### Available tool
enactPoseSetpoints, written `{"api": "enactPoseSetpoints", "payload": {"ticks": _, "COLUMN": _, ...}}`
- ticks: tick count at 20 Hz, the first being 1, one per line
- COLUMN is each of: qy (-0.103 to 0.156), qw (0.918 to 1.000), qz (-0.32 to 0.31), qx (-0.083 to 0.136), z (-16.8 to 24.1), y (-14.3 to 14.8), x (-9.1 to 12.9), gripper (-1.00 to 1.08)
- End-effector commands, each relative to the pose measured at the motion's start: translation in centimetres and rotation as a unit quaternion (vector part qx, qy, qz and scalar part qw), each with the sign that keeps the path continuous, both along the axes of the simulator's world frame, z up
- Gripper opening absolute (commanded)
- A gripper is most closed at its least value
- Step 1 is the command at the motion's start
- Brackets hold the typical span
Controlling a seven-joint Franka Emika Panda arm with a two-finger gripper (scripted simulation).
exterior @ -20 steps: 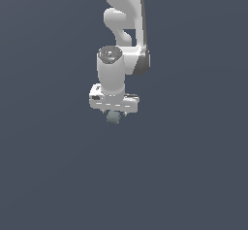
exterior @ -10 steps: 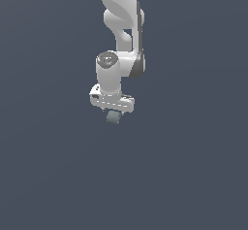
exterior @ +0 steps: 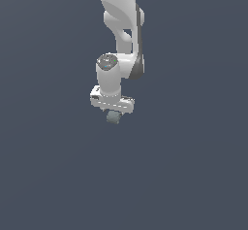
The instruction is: Pick up the object and move it to a goal position.
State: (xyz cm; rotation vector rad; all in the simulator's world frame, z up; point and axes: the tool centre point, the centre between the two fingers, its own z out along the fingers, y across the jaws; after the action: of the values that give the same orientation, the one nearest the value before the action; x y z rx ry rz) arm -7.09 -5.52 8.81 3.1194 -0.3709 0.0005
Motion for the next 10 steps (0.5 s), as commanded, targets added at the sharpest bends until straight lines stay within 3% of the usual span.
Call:
{"api": "enactPoseSetpoints", "payload": {"ticks": 1, "qy": 0.0, "qw": 1.0, "qz": 0.0, "qx": 0.0, "z": -0.9, "y": 0.0, "x": -0.1, "gripper": 1.0}}
{"api": "enactPoseSetpoints", "payload": {"ticks": 10, "qy": 0.0, "qw": 1.0, "qz": -0.001, "qx": 0.0, "z": -4.3, "y": 0.0, "x": -0.1, "gripper": 1.0}}
